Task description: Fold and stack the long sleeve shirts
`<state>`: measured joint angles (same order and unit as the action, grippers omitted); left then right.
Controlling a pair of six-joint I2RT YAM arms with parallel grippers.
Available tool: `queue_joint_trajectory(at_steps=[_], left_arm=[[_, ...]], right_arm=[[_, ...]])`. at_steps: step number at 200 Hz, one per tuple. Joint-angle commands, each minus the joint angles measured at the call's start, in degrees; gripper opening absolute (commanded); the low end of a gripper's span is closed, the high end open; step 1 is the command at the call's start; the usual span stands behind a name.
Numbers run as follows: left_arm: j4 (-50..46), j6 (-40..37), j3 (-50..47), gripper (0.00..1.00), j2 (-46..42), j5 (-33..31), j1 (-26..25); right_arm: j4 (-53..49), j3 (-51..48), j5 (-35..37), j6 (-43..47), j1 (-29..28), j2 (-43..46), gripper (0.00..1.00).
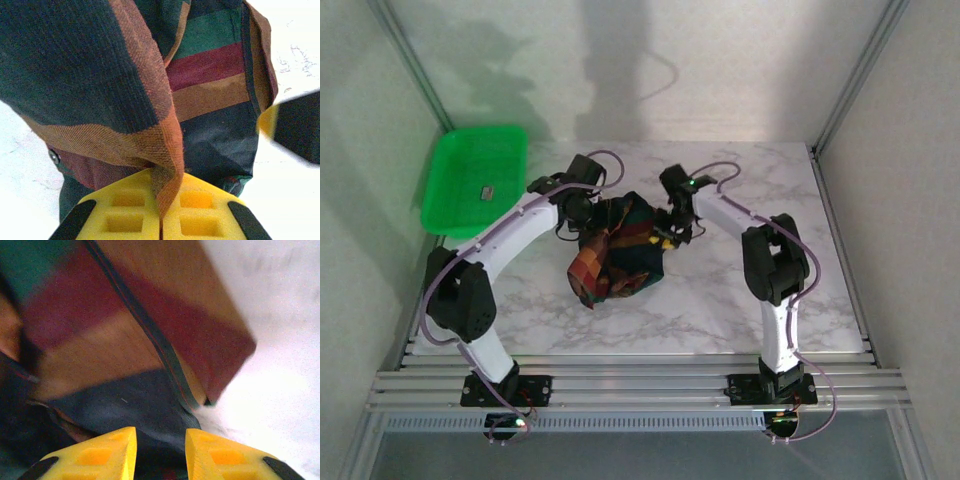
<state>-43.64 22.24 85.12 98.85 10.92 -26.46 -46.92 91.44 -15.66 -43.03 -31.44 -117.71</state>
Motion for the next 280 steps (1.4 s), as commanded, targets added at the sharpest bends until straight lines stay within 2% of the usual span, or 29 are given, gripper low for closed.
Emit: queue_joint_trajectory(at_steps=[1,36,74,161,250,280], left_arm=[[-1.7,0.0,2.5,0.00,1.9,-0.6,-1.3],[-2.6,0.7,5.6,0.00,4.8,-1.3,-3.0],[-1.7,3.5,8.6,0.00,7.9,-0.4,-5.0],[6.8,12.5,10.8,0.00,14.6,5.9,-7.7],[14.6,19.4,11.6,0.00,18.1,8.7,-8.2],[14.6,19.4,11.7,0.00,19.4,7.9,-8.7]], right_arm=[[0.1,-3.2,2.8,0.6,-2.4,1.2,0.28],[4.1,-6.9,5.3,-2.1,-4.6,-0.6,0.18],[6.9,-9.5,4.9,-3.5,-4.7,0.0,0.15],[11.9,-15.2,3.0,-6.5,-3.9,1.8,0.13],[15.6,-19.2,0.5,-8.2,-2.9,4.4,0.15],[14.8,-19.9,1.6,-9.3,-2.2,8.0,0.21]])
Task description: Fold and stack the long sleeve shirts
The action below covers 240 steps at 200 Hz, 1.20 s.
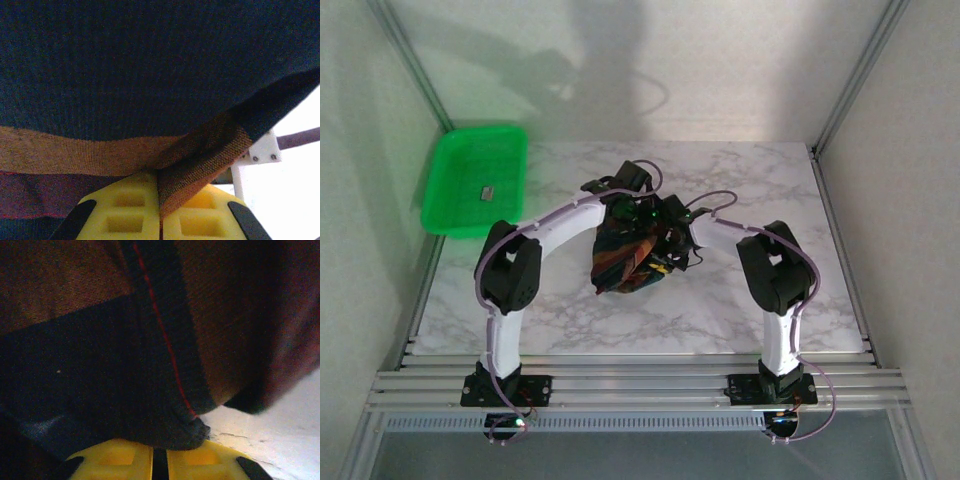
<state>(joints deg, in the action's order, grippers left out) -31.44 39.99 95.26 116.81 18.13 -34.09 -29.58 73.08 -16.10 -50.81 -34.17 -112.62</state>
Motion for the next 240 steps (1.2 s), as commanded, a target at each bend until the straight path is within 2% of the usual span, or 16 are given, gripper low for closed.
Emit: queue_joint_trajectory(at_steps=[1,34,68,114,143,158,178,182,189,200,210,227,240], left_arm=[[2.4,1.7,1.6,0.00,1.5,0.7,-1.1],[2.3,1.2,2.0,0.00,2.4,0.4,-1.2],[1.8,1.0,3.1,0.00,3.3,0.4,-1.6],[1.0,1.2,6.0,0.01,6.2,0.9,-3.2],[2.8,3.2,7.2,0.17,8.0,2.5,-3.9],[5.9,6.1,8.2,0.45,8.3,5.1,-4.1],[10.8,11.2,11.3,0.69,7.8,9.1,-4.4],[12.2,12.5,12.1,0.84,7.7,10.0,-4.4],[14.6,14.4,13.8,0.98,7.4,12.1,-4.4],[17.2,16.2,17.9,1.00,7.4,14.5,-4.2],[14.8,15.0,23.3,1.00,7.2,14.4,-3.2],[6.5,8.4,30.8,1.00,5.6,11.5,0.3],[-0.2,1.7,32.1,1.00,3.5,6.7,4.3]], right_arm=[[-2.6,-1.5,2.1,-1.6,0.6,2.9,0.21],[-7.0,-0.2,4.2,-1.8,2.1,7.3,0.31],[-9.7,-1.1,6.2,-2.3,5.2,11.8,0.37],[-9.4,-5.2,6.2,-0.9,10.7,12.6,0.39],[-7.2,-7.6,5.5,-1.1,12.1,12.8,0.40],[-7.5,-8.6,6.2,-1.1,12.6,13.8,0.40],[-8.7,-11.8,8.6,-1.1,14.4,18.9,0.41],[-8.8,-12.7,9.1,-1.1,14.8,20.4,0.42],[-9.5,-13.9,9.8,-0.8,15.5,23.1,0.43],[-11.6,-15.0,11.5,0.1,15.7,27.7,0.44],[-12.5,-15.8,11.3,0.9,15.4,31.9,0.46],[-12.4,-16.5,9.7,0.5,12.8,38.1,0.52],[-9.9,-16.3,6.4,-1.1,8.8,39.7,0.56]])
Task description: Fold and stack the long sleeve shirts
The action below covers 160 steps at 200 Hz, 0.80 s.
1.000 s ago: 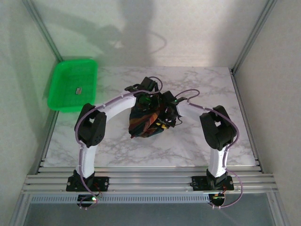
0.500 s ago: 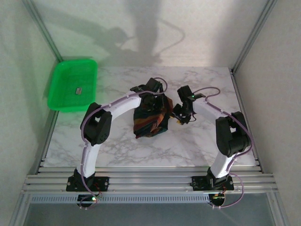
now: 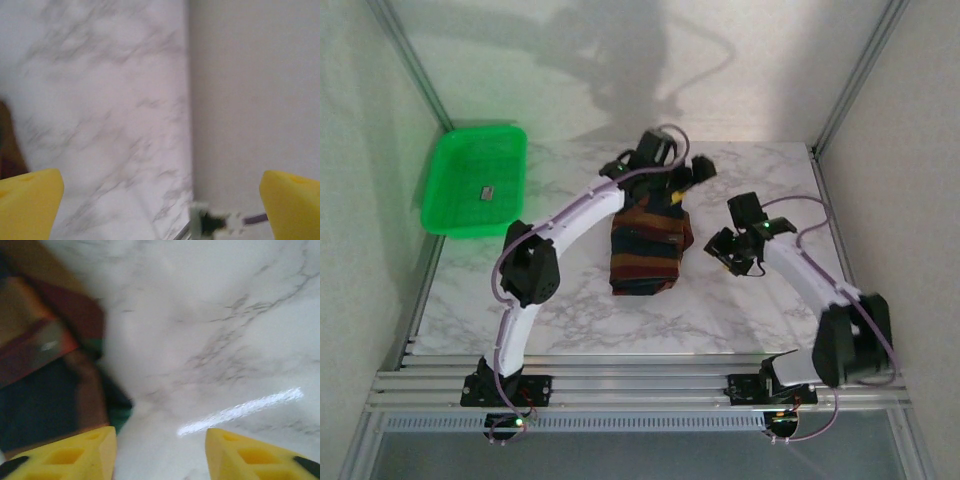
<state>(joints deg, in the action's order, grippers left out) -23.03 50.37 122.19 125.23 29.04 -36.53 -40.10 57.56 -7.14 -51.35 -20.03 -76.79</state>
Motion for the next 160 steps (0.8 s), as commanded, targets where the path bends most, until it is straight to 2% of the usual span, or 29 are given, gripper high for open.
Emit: queue_joint_trajectory(at_steps=[1,13,31,45,64,71,84,100,114,130,145,160], left_arm=[[-9.0,-9.3,5.0,1.00,-5.1,-4.7,7.0],[-12.6,-15.3,2.4,1.00,-6.5,-8.3,10.1],[-11.7,-20.5,-2.7,0.99,-6.2,-6.6,13.2],[-9.5,-25.0,-4.0,0.94,-3.8,-6.8,13.3],[-7.3,-26.0,0.0,0.65,2.6,2.5,13.1],[-7.0,-25.8,2.1,0.57,5.2,4.7,12.6],[-7.8,-25.8,5.9,0.49,9.9,6.2,11.6],[-4.1,-21.6,7.3,0.47,14.9,10.3,11.2],[-2.9,-19.1,9.9,0.48,19.3,4.9,11.5],[-8.1,-17.7,18.1,0.65,25.6,-4.3,13.0],[-9.5,-14.9,20.1,0.64,28.6,-8.4,15.1],[-11.8,-16.1,18.4,0.63,29.2,-13.3,15.9]], right_arm=[[0.9,-0.7,-2.8,-0.8,-5.8,3.8,0.57],[4.8,1.0,-5.1,-4.4,-11.3,1.3,0.58],[11.2,7.3,-5.5,-10.1,-20.3,-6.9,0.57],[11.6,14.0,-4.1,-13.6,-24.8,-14.8,0.51],[10.2,16.9,-2.8,-16.9,-25.3,-21.8,0.36],[8.3,17.0,-1.9,-17.2,-24.8,-23.5,0.32],[7.5,15.5,-1.3,-17.5,-23.1,-25.1,0.28],[6.9,14.6,-1.7,-15.6,-20.5,-27.6,0.27],[4.0,15.8,-0.1,-12.5,-19.6,-29.6,0.26],[2.0,16.3,0.2,-9.5,-18.7,-31.5,0.24],[-2.6,17.9,3.2,-6.2,-18.6,-33.0,0.24],[-5.9,19.2,5.3,-3.2,-18.4,-34.4,0.23]])
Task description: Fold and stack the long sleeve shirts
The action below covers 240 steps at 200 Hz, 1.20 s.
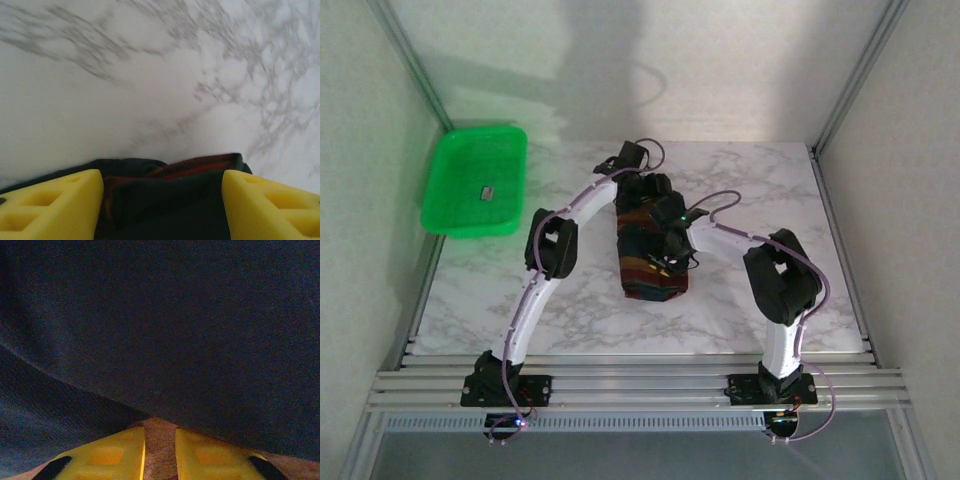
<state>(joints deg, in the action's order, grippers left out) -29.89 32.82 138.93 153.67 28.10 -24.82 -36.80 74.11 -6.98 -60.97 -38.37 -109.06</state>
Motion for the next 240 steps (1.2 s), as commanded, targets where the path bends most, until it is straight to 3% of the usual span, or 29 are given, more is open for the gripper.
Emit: queue_joint_trajectory(at_steps=[1,16,32,63,82,93,109,127,177,198,215,240], left_arm=[[-5.2,1.3,1.5,0.63,0.8,-12.7,4.2],[-9.7,-0.6,-2.8,0.60,-1.1,-14.9,5.1],[-8.1,-1.0,-18.6,0.61,-10.5,-19.8,6.0],[8.6,6.6,-55.2,0.68,-36.7,-18.2,8.4],[11.4,8.8,-65.5,0.69,-45.9,-15.8,8.7],[14.1,9.0,-70.2,0.75,-50.7,-12.8,8.7],[14.6,8.3,-73.7,0.90,-56.8,-11.5,9.2],[16.5,6.3,-75.7,0.99,-61.2,-7.6,10.4],[8.9,-11.4,-77.9,1.00,-64.7,-2.6,10.3],[6.8,-17.4,-78.8,1.00,-62.9,-6.0,8.6],[9.1,-19.0,-80.0,1.00,-61.6,-6.3,7.7],[11.6,-19.6,-80.1,1.00,-58.2,-2.1,5.4]], right_arm=[[-9.4,2.7,5.4,6.7,0.0,-2.2,0.23],[-12.8,4.5,9.1,10.4,0.0,-2.6,0.23],[-17.2,7.0,13.4,15.4,0.3,-3.1,0.23],[-21.1,9.4,19.1,23.4,2.1,-4.4,0.23],[-21.0,11.3,22.9,30.4,2.1,-3.7,0.30],[-20.5,12.0,25.1,33.8,2.2,-2.4,0.38],[-18.7,13.2,24.7,38.4,2.5,0.0,0.47],[-17.3,14.8,21.0,40.5,2.6,2.6,0.53],[-17.5,18.2,8.1,34.8,2.8,9.0,0.67],[-13.7,13.6,4.8,30.9,2.4,12.6,0.73],[-11.6,9.9,3.8,28.5,1.9,14.7,0.74],[-9.8,6.0,3.4,26.6,0.9,16.7,0.74]])
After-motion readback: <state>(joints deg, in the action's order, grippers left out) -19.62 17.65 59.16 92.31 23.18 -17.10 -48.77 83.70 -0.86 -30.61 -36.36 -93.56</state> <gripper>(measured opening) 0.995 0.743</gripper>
